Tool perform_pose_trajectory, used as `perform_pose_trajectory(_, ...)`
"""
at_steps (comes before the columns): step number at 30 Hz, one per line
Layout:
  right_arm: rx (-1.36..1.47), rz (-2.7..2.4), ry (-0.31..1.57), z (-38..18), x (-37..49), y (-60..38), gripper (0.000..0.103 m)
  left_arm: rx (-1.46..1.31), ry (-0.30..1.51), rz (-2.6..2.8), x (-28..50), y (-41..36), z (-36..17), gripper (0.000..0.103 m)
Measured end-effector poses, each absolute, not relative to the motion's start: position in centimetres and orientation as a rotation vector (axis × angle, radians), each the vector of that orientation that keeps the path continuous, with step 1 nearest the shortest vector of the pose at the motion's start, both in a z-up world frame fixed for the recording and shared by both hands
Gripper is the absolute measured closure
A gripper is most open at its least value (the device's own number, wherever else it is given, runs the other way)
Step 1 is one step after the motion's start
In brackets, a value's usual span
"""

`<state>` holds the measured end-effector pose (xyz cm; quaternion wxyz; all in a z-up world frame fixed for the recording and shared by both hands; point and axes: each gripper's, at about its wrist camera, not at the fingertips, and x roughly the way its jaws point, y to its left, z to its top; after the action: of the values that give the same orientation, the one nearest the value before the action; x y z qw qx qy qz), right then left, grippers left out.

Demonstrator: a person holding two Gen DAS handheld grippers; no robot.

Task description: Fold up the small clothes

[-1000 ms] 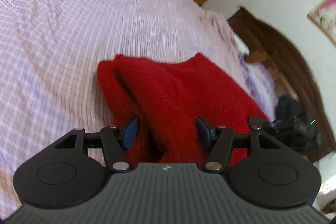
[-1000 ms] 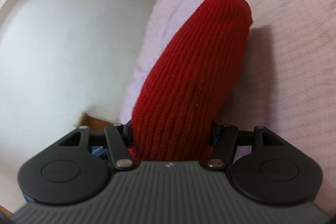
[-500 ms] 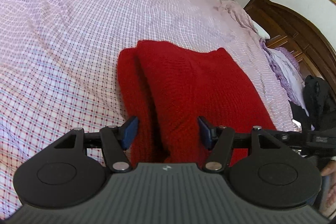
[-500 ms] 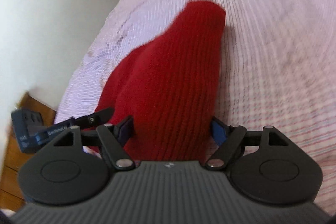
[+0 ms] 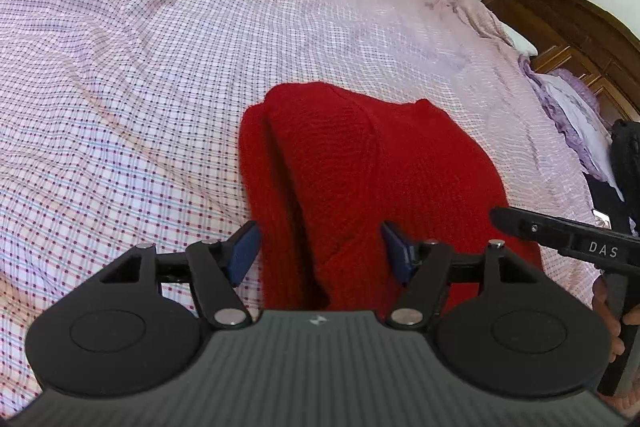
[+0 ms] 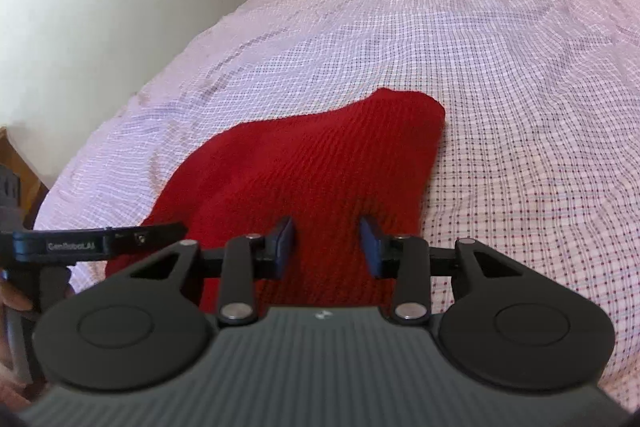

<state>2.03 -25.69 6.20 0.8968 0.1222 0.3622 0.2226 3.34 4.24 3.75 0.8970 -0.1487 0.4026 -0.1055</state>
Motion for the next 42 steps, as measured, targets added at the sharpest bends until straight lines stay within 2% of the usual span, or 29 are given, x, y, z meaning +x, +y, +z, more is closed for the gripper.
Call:
perform_pose_trajectory(6, 0.272, 0.441, 0.72, 6.7, 1.0, -25.9, 0.057, -0.268, 0.823, -0.213, 2.8, 3.2, 4.9, 0.031)
perform_pose_trajectory(8, 0.286, 0.425, 0.706, 7.2, 0.2, -26.0, 0.05, -0.252, 0.818, -0.201, 2.4, 2.8, 5.4, 0.031)
perform_pose_trajectory(10, 0.287, 0.418, 0.689, 7.7, -0.7, -26.0, 0.038, -0.226, 0.81, -0.184, 1.9, 2.4, 6.0, 0.031)
perform_pose_trajectory(13, 0.247, 0.412, 0.641, 8.5, -2.5, -25.5, 0.029, -0.168, 0.789, -0.155, 1.1, 1.7, 7.1, 0.027)
perform_pose_trajectory(22, 0.193, 0.371, 0.626, 9.4, -6.3, -24.4, 0.021, -0.081, 0.789, -0.097, -1.8, 0.0, 8.1, 0.021)
perform_pose_trajectory(32, 0.2, 0.322, 0.725, 7.7, -8.0, -24.1, 0.021, -0.039, 0.839, -0.096, -4.8, -2.1, 7.4, 0.021)
perform_pose_trajectory(42, 0.186, 0.29, 0.796, 5.4, -8.2, -23.2, 0.021, 0.004, 0.916, -0.076, -4.8, -3.9, 3.8, 0.021)
